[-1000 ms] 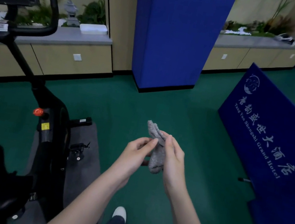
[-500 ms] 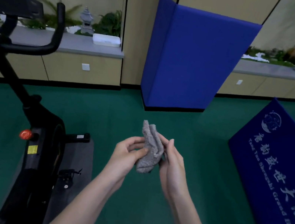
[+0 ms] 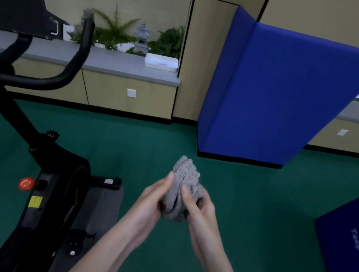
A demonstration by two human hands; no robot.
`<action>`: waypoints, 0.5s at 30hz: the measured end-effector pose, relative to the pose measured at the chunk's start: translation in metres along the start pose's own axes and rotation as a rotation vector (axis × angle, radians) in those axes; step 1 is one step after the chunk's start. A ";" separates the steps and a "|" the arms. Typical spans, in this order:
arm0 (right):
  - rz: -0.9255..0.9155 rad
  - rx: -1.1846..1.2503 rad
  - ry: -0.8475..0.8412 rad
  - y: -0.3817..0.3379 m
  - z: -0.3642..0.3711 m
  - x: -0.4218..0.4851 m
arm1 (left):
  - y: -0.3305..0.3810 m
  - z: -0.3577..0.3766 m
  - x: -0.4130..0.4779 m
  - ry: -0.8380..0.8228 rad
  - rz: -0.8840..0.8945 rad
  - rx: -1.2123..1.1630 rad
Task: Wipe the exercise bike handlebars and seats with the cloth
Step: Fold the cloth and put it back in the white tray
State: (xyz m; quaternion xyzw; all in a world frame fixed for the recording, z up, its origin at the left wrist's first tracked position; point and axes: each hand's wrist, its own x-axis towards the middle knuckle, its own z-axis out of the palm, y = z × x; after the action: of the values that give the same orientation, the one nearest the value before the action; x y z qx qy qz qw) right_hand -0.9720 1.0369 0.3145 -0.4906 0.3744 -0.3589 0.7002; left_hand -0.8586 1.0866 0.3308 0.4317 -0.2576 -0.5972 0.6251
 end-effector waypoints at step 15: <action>0.199 0.265 -0.181 -0.075 -0.072 0.194 | 0.052 0.017 0.177 0.291 0.190 0.058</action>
State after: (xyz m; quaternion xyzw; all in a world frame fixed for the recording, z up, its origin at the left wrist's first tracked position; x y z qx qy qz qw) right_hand -0.9557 0.8179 0.3354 -0.3848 0.3060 -0.2886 0.8216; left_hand -0.8185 0.9062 0.3490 0.5050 -0.2214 -0.4589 0.6967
